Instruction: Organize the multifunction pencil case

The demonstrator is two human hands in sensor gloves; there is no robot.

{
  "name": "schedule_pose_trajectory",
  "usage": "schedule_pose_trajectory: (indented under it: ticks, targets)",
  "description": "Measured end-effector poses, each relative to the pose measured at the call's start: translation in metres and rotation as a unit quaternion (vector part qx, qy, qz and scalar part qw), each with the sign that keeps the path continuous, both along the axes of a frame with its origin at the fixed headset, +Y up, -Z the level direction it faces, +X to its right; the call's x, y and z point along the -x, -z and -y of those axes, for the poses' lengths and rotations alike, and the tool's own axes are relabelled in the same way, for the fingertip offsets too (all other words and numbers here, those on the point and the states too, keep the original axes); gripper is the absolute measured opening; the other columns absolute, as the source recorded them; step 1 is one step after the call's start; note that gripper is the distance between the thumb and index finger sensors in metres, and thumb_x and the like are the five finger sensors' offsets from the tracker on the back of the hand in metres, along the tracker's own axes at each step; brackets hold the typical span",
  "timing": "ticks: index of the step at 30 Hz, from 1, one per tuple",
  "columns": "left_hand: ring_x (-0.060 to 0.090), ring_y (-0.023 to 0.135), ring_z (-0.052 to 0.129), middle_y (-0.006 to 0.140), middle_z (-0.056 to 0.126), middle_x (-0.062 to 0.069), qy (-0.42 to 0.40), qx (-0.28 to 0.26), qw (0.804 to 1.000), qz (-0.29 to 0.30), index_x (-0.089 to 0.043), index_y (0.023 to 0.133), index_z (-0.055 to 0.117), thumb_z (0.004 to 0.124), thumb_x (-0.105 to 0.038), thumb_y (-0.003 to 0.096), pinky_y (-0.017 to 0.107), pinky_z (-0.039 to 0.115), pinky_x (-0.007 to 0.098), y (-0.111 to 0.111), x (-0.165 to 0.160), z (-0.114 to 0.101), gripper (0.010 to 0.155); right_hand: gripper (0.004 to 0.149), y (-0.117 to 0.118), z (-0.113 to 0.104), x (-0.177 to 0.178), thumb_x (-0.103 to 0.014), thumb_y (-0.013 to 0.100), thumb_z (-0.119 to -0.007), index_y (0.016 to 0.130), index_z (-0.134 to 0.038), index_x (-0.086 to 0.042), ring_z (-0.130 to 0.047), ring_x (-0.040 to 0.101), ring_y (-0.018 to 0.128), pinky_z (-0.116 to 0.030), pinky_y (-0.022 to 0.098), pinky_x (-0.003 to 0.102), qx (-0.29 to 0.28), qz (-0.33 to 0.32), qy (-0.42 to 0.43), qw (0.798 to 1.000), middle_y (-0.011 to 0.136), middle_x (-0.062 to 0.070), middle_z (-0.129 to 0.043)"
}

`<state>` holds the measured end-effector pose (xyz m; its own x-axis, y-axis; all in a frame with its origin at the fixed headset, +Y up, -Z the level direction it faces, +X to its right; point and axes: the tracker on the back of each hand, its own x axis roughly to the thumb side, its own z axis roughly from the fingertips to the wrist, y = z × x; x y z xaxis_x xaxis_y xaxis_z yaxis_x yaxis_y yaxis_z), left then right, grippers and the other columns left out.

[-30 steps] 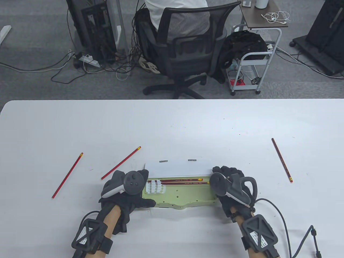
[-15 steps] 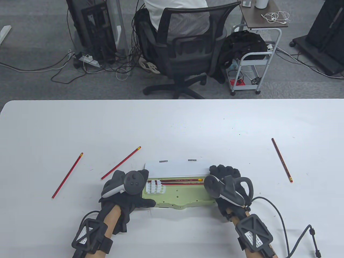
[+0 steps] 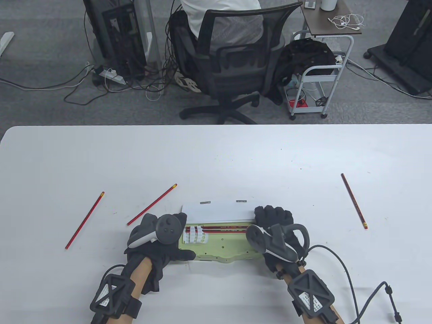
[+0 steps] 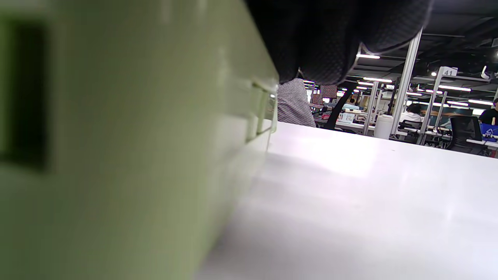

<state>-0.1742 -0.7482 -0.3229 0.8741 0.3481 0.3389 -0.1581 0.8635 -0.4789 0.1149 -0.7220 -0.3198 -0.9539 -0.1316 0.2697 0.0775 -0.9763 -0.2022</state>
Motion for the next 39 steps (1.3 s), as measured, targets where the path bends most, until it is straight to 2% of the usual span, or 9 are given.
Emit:
schedule_pose_trajectory:
  ticks: [9,16,23,28,33,39]
  targets:
    - [0.061,0.110,0.046,0.124,0.031,0.030,0.005,0.002,1.000,0.001,-0.004,0.116,0.016,0.075,-0.065,0.0372,0.069,0.046,0.079,0.000,-0.001,0.000,0.116,0.060,0.000,0.000,-0.002,-0.036,0.051,-0.072,0.102,-0.064,-0.005,-0.078,0.052,0.085,-0.067,0.065,0.066,0.001,-0.001,0.001,1.000,0.098,0.027,-0.071]
    - [0.061,0.110,0.046,0.124,0.031,0.030,0.007,0.002,1.000,0.002,-0.004,0.116,0.016,0.075,-0.065,0.0371,0.069,0.046,0.079,0.000,-0.002,-0.001,0.116,0.062,0.000,-0.008,-0.022,-0.039,0.051,-0.071,0.103,-0.063,-0.005,-0.076,0.053,0.088,-0.063,0.067,0.067,0.007,0.013,0.043,0.999,0.100,0.027,-0.070]
    - [0.061,0.110,0.046,0.124,0.031,0.030,0.012,0.002,1.000,0.001,-0.004,0.116,0.016,0.074,-0.065,0.0369,0.069,0.046,0.079,0.000,-0.002,-0.001,0.116,0.061,0.012,-0.024,-0.077,-0.040,0.051,-0.071,0.102,-0.065,-0.007,-0.077,0.053,0.088,-0.063,0.067,0.067,0.007,0.071,0.091,0.993,0.100,0.027,-0.070]
    - [0.060,0.110,0.045,0.124,0.031,0.030,0.015,0.004,1.000,0.001,-0.004,0.116,0.016,0.074,-0.065,0.0371,0.069,0.046,0.079,0.001,-0.002,-0.002,0.116,0.060,0.032,-0.029,-0.129,-0.040,0.050,-0.072,0.101,-0.067,-0.008,-0.077,0.052,0.087,-0.064,0.067,0.066,0.012,0.135,0.058,0.989,0.099,0.026,-0.071]
    - [0.061,0.110,0.045,0.124,0.031,0.030,0.019,0.005,1.000,0.001,-0.004,0.116,0.015,0.074,-0.065,0.0372,0.069,0.046,0.079,0.000,-0.003,-0.002,0.116,0.059,0.049,-0.031,-0.186,-0.040,0.050,-0.073,0.100,-0.069,-0.008,-0.078,0.052,0.087,-0.065,0.066,0.066,0.029,0.213,0.061,0.975,0.098,0.026,-0.073]
    - [0.061,0.110,0.045,0.124,0.030,0.030,0.019,0.007,1.000,0.001,-0.004,0.116,0.015,0.074,-0.065,0.0373,0.069,0.046,0.079,0.001,-0.003,-0.002,0.116,0.058,0.059,-0.024,-0.227,-0.039,0.049,-0.076,0.098,-0.071,-0.007,-0.081,0.050,0.084,-0.068,0.065,0.064,0.045,0.277,0.035,0.959,0.096,0.024,-0.076]
